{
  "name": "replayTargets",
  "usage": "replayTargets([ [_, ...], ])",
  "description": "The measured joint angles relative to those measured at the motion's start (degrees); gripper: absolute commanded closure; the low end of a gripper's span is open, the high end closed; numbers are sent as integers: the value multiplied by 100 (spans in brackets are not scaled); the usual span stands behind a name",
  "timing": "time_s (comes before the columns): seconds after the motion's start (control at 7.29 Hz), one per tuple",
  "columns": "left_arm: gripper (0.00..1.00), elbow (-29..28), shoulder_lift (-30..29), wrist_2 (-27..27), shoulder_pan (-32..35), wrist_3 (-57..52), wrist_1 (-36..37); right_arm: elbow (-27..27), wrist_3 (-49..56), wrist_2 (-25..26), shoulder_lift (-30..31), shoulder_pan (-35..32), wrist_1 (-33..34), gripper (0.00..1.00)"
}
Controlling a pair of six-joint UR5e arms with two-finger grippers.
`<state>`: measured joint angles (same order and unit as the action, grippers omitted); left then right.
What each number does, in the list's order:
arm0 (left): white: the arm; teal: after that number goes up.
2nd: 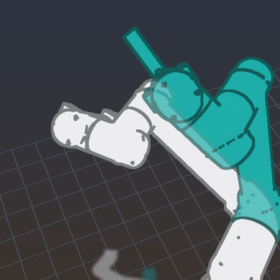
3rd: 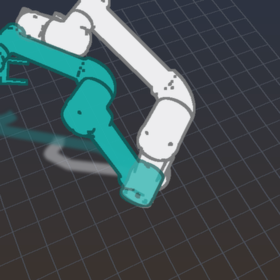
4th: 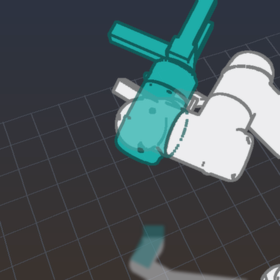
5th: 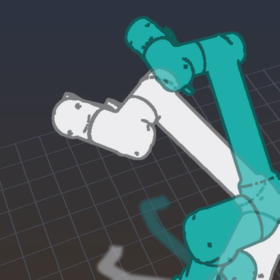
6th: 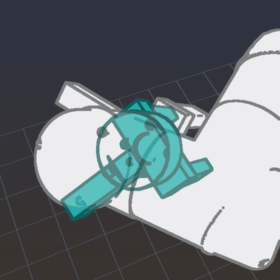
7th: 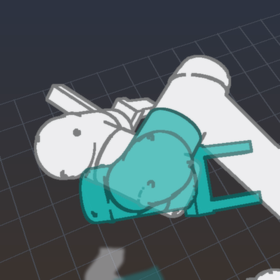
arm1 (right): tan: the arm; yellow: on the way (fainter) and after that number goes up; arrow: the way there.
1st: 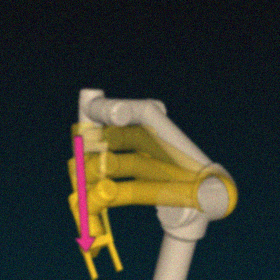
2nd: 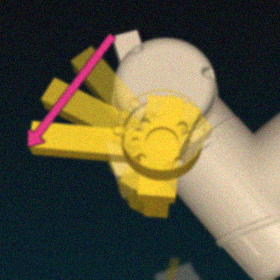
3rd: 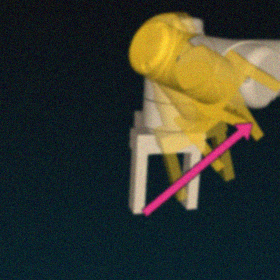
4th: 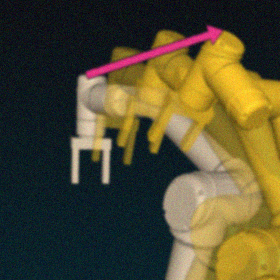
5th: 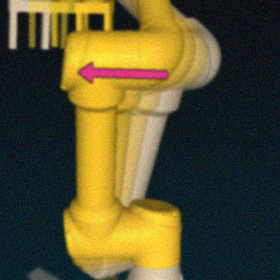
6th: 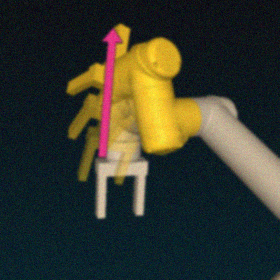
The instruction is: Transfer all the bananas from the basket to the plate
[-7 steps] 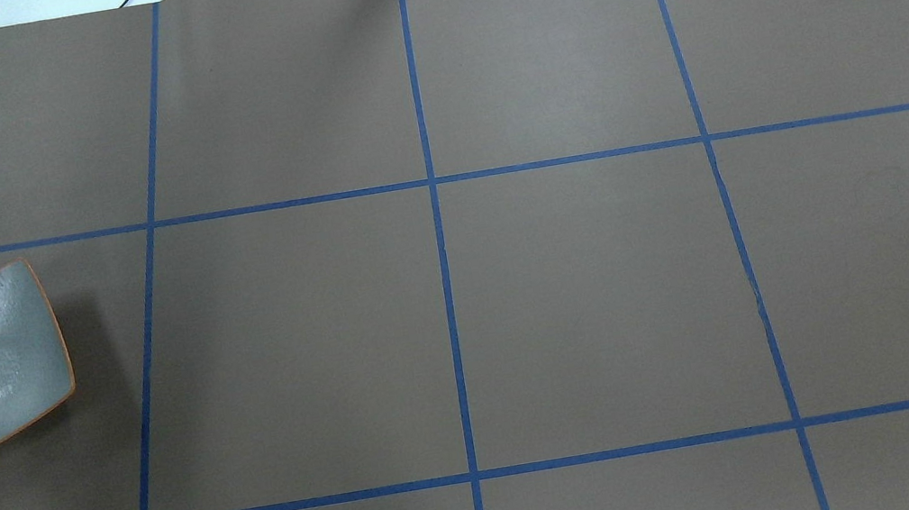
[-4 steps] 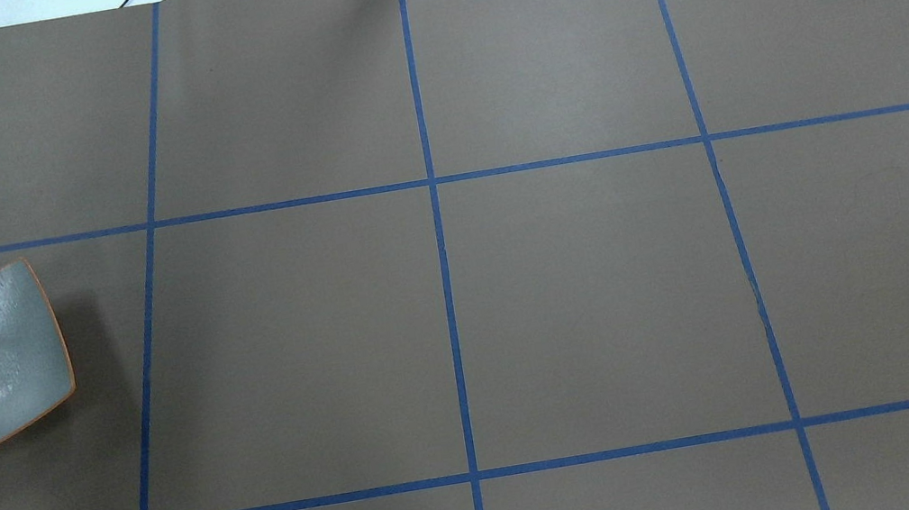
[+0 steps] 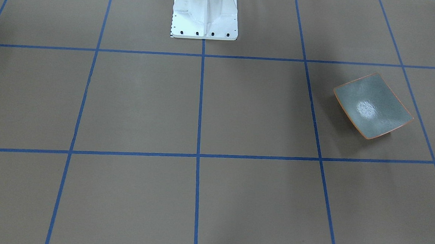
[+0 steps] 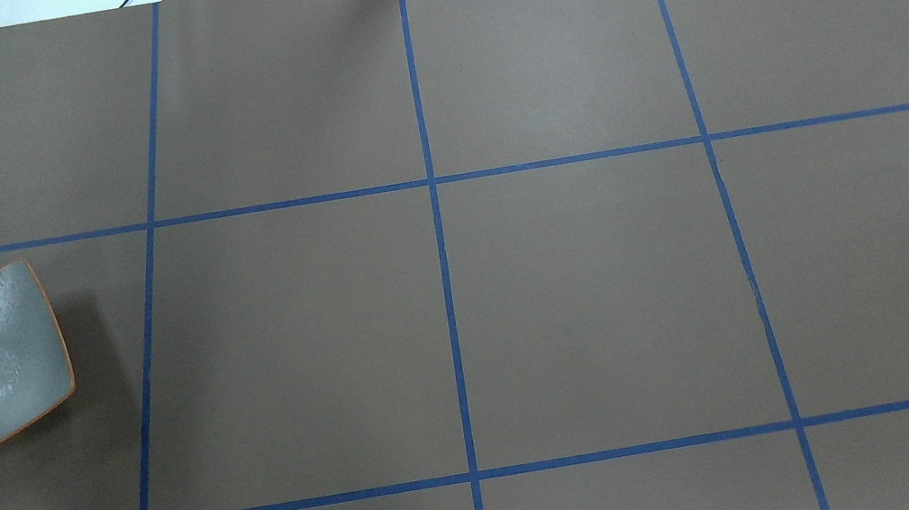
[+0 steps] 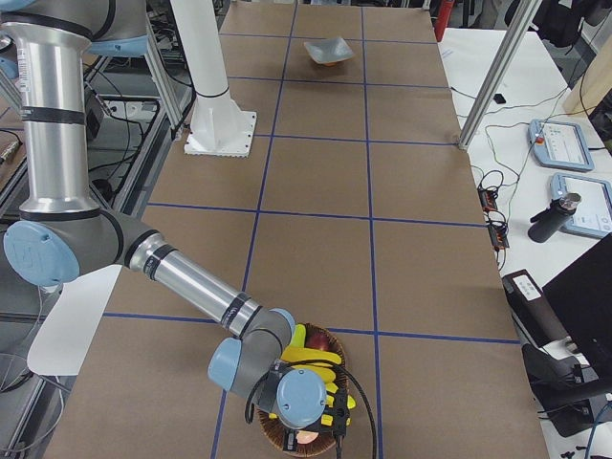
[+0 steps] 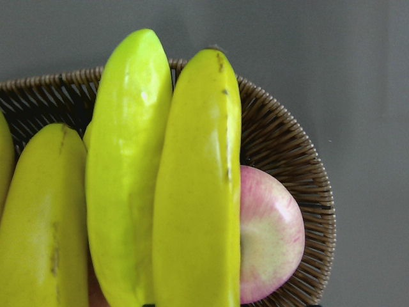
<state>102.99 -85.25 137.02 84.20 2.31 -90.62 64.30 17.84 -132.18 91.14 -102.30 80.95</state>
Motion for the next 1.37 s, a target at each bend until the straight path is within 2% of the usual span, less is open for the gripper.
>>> replayTargets([
  [0.14, 0, 18, 0, 0, 0, 14, 0, -2, 0, 0, 2, 0, 0, 39],
  [0.41, 0, 51, 2, 2, 5, 45, 0, -5, -2, 0, 6, 0, 0, 100],
  [0.82, 0, 75, 17, 7, 8, 52, 0, 101, -16, -8, -13, -1, 8, 100],
  [1.37, 0, 107, 39, 208, 9, 104, 0, 639, 14, -201, -50, -144, 171, 100],
])
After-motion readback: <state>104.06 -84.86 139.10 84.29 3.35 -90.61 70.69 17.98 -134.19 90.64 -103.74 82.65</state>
